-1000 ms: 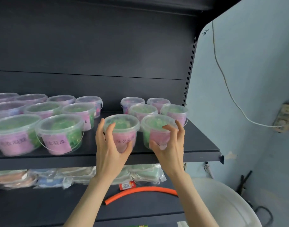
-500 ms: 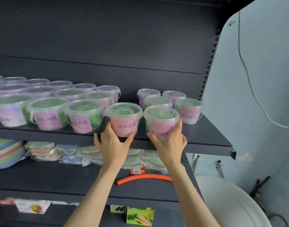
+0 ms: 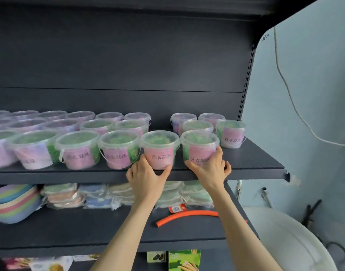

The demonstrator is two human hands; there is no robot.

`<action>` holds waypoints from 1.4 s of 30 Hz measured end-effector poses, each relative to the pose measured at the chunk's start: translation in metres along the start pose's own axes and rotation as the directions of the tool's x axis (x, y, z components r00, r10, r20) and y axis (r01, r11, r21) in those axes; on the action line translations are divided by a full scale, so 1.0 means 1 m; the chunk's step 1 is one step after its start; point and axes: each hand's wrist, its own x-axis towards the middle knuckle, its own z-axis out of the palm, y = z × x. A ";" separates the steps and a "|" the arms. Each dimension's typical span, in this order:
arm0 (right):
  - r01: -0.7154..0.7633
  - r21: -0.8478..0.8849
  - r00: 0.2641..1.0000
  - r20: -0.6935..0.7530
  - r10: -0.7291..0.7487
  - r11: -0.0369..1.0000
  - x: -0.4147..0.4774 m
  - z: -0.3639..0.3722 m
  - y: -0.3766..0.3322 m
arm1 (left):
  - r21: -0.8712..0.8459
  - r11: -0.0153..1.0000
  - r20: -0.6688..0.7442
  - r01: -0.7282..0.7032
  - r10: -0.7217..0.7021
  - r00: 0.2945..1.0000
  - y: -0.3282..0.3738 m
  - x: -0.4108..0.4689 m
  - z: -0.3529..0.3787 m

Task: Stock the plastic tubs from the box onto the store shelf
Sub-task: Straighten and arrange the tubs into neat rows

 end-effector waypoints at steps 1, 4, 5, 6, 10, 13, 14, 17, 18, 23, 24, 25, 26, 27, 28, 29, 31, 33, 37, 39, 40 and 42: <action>-0.005 0.004 1.000 0.003 0.005 1.000 -0.001 0.000 0.000 | 0.005 1.000 0.001 -0.008 0.008 1.000 -0.001 0.001 0.001; -0.024 0.025 0.999 -0.025 0.025 0.999 -0.002 0.002 -0.001 | 0.004 1.000 -0.008 -0.026 0.026 1.000 -0.005 0.005 0.004; -0.028 0.031 0.999 -0.039 0.029 0.999 -0.002 0.003 0.000 | 0.004 1.000 -0.007 -0.028 0.028 1.000 -0.006 0.006 0.005; -0.030 0.038 0.998 -0.050 0.032 0.999 -0.002 0.004 -0.001 | 0.004 1.000 -0.007 -0.028 0.028 1.000 -0.006 0.007 0.005; 0.005 0.095 0.994 -0.107 0.006 0.995 -0.006 0.006 0.003 | -0.005 1.000 -0.009 -0.019 0.019 1.000 -0.005 0.009 0.007; 0.020 0.094 0.989 -0.148 -0.006 0.995 -0.008 0.009 0.006 | -0.004 1.000 -0.020 -0.006 0.006 1.000 -0.004 0.007 0.009; 0.020 0.083 0.988 -0.156 -0.007 0.996 -0.008 0.009 0.006 | -0.004 1.000 -0.027 -0.006 0.006 1.000 -0.004 0.007 0.010; 0.016 0.057 0.990 -0.144 -0.008 0.998 -0.005 0.008 0.007 | -0.014 1.000 -0.022 0.011 -0.011 1.000 -0.004 0.007 0.010; 0.019 0.062 0.991 -0.133 -0.011 0.998 -0.004 0.008 0.008 | -0.016 1.000 -0.023 0.013 -0.014 1.000 -0.004 0.007 0.010; 0.024 0.066 0.988 -0.154 -0.013 0.998 -0.007 0.006 0.009 | -0.044 0.999 -0.041 0.009 -0.011 0.999 -0.003 0.004 0.011; 0.026 0.061 0.988 -0.153 -0.017 0.998 -0.007 0.006 0.008 | -0.051 0.999 -0.038 0.009 -0.011 0.999 -0.003 0.004 0.011; 0.029 0.054 0.989 -0.149 -0.021 0.998 -0.008 0.007 0.008 | -0.055 0.998 -0.033 0.008 -0.009 0.999 -0.003 0.004 0.011; 0.031 0.045 0.990 -0.141 -0.024 0.999 -0.008 0.007 0.008 | -0.058 0.998 -0.026 0.005 -0.007 1.000 -0.002 0.004 0.010; 0.032 0.033 0.991 -0.131 -0.027 0.999 -0.009 0.007 0.008 | -0.060 0.998 -0.018 0.003 -0.004 1.000 -0.002 0.003 0.010; 0.032 0.022 0.992 -0.121 -0.029 0.999 -0.009 0.006 0.008 | -0.061 0.998 -0.008 0.003 -0.003 1.000 -0.002 0.003 0.009; 0.032 0.014 0.993 -0.112 -0.030 0.999 -0.010 0.006 0.008 | -0.063 0.998 0.002 0.003 -0.003 1.000 -0.002 0.002 0.008; 0.035 -0.001 0.995 -0.094 -0.035 0.999 -0.012 0.004 0.007 | -0.071 0.997 0.016 -0.005 0.006 1.000 -0.002 -0.001 0.005; 0.041 -0.015 0.997 -0.062 -0.042 0.999 -0.016 0.001 0.008 | -0.089 0.996 0.034 -0.022 0.025 0.999 -0.005 -0.006 0.002; 0.052 -0.065 0.998 -0.021 -0.053 0.997 -0.031 -0.010 0.010 | -0.090 0.986 0.113 -0.138 0.148 0.983 -0.019 -0.022 -0.011; 0.058 -0.088 0.998 -0.009 -0.059 0.994 -0.041 -0.017 0.012 | -0.079 0.978 0.141 -0.195 0.204 0.969 -0.025 -0.025 -0.020; 0.066 -0.110 0.998 -0.005 -0.067 0.992 -0.045 -0.021 0.011 | -0.090 0.973 0.144 -0.215 0.226 0.964 -0.026 -0.025 -0.025; 0.106 -0.163 0.994 -0.022 -0.111 0.981 -0.048 -0.027 0.006 | -0.142 0.953 0.113 -0.266 0.283 0.953 -0.023 -0.019 -0.038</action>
